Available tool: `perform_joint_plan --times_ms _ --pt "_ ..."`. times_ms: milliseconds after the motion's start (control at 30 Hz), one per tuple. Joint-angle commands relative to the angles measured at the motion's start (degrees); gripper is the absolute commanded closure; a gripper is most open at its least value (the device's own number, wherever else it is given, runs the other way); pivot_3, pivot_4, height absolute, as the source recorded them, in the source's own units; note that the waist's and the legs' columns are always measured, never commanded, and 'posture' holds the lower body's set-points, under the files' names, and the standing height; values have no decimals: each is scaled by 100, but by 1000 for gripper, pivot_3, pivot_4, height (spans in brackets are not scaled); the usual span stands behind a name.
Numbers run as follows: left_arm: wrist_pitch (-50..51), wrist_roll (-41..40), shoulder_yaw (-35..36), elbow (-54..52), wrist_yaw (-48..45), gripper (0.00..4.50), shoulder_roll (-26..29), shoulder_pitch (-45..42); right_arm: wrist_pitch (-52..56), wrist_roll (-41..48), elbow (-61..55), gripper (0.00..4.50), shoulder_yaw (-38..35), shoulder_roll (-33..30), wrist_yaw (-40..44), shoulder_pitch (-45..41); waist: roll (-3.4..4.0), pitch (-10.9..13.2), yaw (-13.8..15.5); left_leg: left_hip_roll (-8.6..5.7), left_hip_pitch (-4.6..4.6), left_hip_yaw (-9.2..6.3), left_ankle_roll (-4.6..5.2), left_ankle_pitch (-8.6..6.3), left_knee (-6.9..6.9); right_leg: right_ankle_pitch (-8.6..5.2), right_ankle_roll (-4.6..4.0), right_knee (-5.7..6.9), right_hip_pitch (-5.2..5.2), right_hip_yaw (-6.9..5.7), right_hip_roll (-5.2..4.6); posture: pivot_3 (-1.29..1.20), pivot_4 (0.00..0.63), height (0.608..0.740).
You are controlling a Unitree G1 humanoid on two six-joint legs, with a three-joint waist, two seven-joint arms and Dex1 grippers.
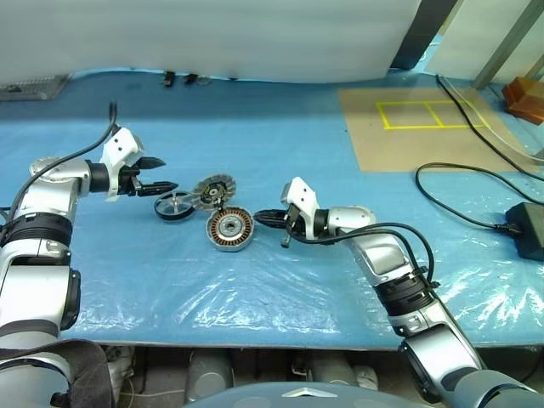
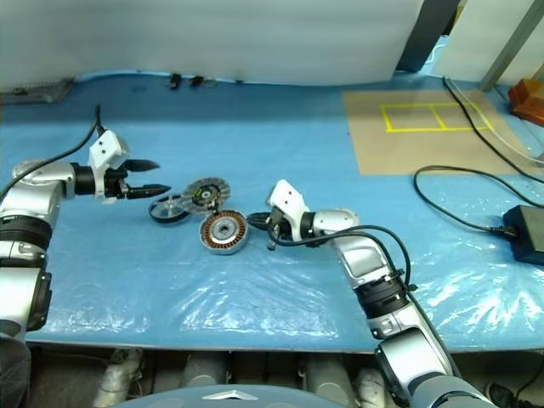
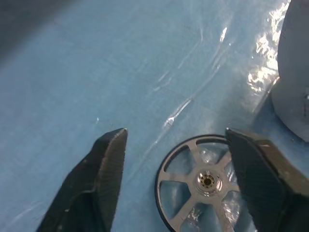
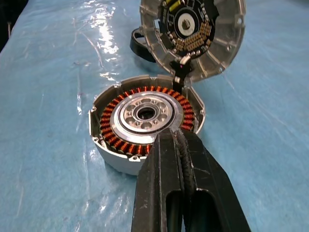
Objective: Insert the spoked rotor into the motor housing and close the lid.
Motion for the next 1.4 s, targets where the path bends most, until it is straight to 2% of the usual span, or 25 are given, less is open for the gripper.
perform_joint_plan --times_ms 33,300,500,600,800,1000,1400 --pt "136 218 -107 226 -337 1982 5 -319 9 159 -314 4500 -155 3 -136 43 -4 2 14 1 0 -1 0 0 0 0 0 0 -1 -2 0 0 150 740" --pt "417 562 -246 297 -613 1982 7 -466 -106 146 -64 4500 -142 15 -275 22 -7 4 22 1 1 -1 -1 0 1 0 -1 2 0 -2 -2 0 150 740" --pt "-644 805 -246 348 -481 1982 37 -481 -147 129 -2 4500 -99 24 -293 2 -10 6 41 1 -1 -1 -1 0 0 0 -1 1 0 -2 -2 0 150 740" --pt "-1082 849 -190 467 -461 1982 6 -757 -212 81 66 4500 -43 27 -305 5 -21 13 68 2 -1 -1 -1 0 1 0 0 1 -1 -2 -1 0 150 740" --pt "-1953 1275 -476 803 -553 1982 -17 -996 -231 74 73 4500 -5 37 -318 40 -24 15 144 1 0 0 -1 0 0 0 0 1 0 -3 -5 0 150 740" --pt "-2339 1580 -710 1038 -688 1982 -121 -1072 -187 93 9 4500 19 44 -376 109 -25 15 154 2 0 0 -2 0 0 1 1 2 -1 -3 -3 0 150 740" --pt "-2812 2204 -1013 1342 23 1982 -235 -1140 82 273 -261 4500 -119 82 -500 165 -27 16 165 1 -1 -1 -2 0 0 2 4 2 -1 -3 -3 0 150 740"
